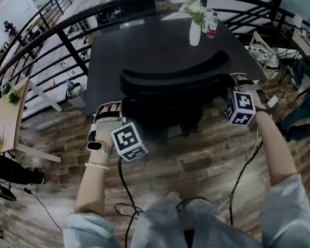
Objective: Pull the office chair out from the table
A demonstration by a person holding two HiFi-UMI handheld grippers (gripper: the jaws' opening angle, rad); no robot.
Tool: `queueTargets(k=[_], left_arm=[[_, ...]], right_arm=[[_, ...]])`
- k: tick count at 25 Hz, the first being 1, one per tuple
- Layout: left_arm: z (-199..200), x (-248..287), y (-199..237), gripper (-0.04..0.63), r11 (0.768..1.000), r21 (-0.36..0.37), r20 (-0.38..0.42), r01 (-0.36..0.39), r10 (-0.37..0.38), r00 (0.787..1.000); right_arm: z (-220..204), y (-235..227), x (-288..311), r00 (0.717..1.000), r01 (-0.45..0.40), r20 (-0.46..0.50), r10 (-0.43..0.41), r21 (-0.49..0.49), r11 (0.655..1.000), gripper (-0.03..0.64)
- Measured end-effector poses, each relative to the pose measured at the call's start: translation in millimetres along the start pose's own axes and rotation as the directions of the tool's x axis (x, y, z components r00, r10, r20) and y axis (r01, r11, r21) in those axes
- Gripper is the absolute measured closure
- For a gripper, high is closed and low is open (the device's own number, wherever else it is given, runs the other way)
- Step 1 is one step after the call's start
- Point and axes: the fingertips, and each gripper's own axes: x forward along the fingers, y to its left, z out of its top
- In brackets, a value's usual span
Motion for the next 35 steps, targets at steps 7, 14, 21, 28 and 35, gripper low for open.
queueTargets(k=[7, 14, 21, 28, 35], left_arm=[[-5.3, -7.6, -7.0, 0.405, 1.0, -0.007, -0.028, 0.004, -0.005, 1.0], [-8.6, -29.7, -18.6, 0.405, 0.999, -0.033, -0.044, 0.018, -0.02, 0.999], [19.8, -61.0, -40.1, 0.405, 0.999, -0.047, -0.024, 0.017, -0.018, 1.0], [41.6, -97.0, -61.5, 0.405, 0.999, -0.049, -0.033, 0.023, -0.024, 0.999], [66.9, -138.8, -91.4, 0.403, 0.998, -0.053, -0.025, 0.023, -0.025, 0.999]], right_arm=[[4.4, 11.3, -12.3, 1.0, -0.014, 0.026, 0.015, -0.007, 1.0, 0.425], [10.9, 22.2, -30.8, 0.999, -0.01, 0.038, 0.011, -0.026, 1.0, 0.426], [-10.9, 34.5, -51.9, 0.999, -0.022, 0.026, 0.022, -0.005, 1.0, 0.426], [-30.4, 57.4, -89.8, 0.999, -0.014, 0.045, 0.014, 0.007, 1.0, 0.425], [-45.6, 92.9, -140.0, 0.998, -0.007, 0.07, 0.006, 0.022, 1.0, 0.425]])
